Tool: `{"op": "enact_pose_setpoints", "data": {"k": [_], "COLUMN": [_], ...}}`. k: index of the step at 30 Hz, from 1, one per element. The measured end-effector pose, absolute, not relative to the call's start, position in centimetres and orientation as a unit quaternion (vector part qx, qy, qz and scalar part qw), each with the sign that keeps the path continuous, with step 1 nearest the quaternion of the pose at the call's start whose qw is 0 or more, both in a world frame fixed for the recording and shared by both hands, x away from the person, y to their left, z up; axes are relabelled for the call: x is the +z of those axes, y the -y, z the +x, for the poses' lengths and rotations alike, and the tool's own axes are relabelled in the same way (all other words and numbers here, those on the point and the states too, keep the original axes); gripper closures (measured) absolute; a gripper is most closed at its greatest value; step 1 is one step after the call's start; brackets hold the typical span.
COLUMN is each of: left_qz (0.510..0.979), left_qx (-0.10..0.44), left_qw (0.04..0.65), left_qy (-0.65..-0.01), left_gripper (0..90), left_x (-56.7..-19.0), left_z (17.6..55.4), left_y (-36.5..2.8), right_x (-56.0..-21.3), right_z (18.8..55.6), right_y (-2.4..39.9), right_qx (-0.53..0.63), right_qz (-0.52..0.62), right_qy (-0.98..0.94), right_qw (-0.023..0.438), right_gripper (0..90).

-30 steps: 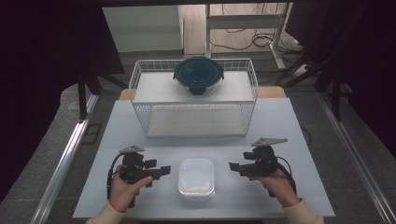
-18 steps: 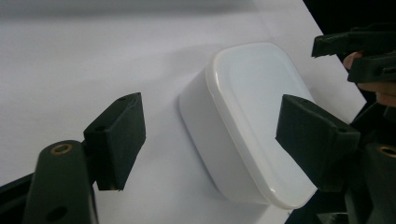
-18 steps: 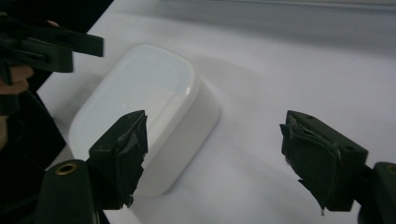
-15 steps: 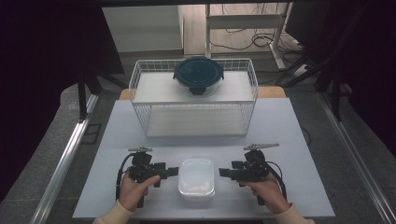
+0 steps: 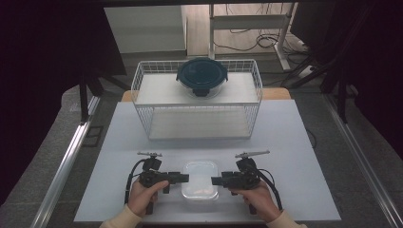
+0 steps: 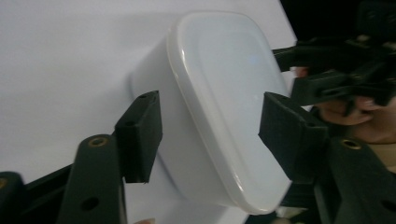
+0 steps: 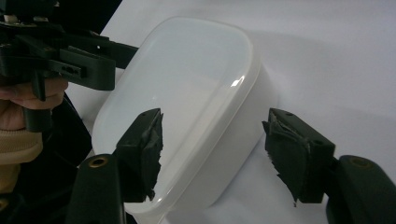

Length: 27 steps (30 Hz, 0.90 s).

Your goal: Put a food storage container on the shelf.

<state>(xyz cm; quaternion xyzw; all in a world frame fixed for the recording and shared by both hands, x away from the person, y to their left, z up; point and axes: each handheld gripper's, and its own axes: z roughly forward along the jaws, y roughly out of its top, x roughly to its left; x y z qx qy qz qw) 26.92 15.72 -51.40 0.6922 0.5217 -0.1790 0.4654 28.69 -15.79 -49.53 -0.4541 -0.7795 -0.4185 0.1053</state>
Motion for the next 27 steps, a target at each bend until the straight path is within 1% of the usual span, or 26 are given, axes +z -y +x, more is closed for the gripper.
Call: {"op": "enact_pose_setpoints", "data": {"k": [4, 5, 7, 9, 11, 12, 17, 22, 27], "left_qz": [0.693, 0.692, 0.691, 0.689, 0.687, 0.686, 0.687, 0.684, 0.685], "left_qx": [-0.190, -0.188, -0.184, -0.178, -0.168, -0.169, -0.169, -0.166, -0.159], "left_qw": [0.462, 0.461, 0.461, 0.464, 0.469, 0.469, 0.471, 0.484, 0.494], "left_qy": [-0.520, -0.522, -0.526, -0.528, -0.529, -0.529, -0.527, -0.520, -0.511], "left_gripper": [45.8, 46.7, 51.7, 56.3, 62.8, 66.2, 68.0, 72.4, 78.0], "left_x": [-51.9, -51.9, -51.8, -51.7, -51.4, -51.3, -51.1, -50.4, -49.7], "left_z": [26.8, 26.8, 26.7, 26.6, 26.5, 26.4, 26.2, 25.7, 25.3], "left_y": [-15.4, -15.4, -15.5, -15.6, -15.8, -15.8, -15.9, -15.9, -16.1], "right_x": [-49.9, -50.0, -50.0, -49.9, -49.9, -49.9, -49.9, -49.5, -48.7], "right_z": [28.6, 28.6, 28.6, 28.7, 28.8, 28.9, 28.9, 28.8, 28.5], "right_y": [15.6, 15.6, 15.7, 16.0, 16.4, 16.5, 16.8, 17.2, 17.5], "right_qx": [-0.420, -0.423, -0.425, -0.431, -0.438, -0.439, -0.444, -0.454, -0.461], "right_qz": [-0.459, -0.460, -0.463, -0.469, -0.472, -0.477, -0.486, -0.483, -0.474], "right_qy": [0.773, 0.770, 0.767, 0.759, 0.752, 0.748, 0.736, 0.732, 0.736], "right_qw": [0.121, 0.130, 0.132, 0.135, 0.138, 0.143, 0.160, 0.159, 0.145], "right_gripper": [43.9, 46.5, 49.7, 56.6, 62.3, 62.9, 66.3, 70.9, 75.2]}}
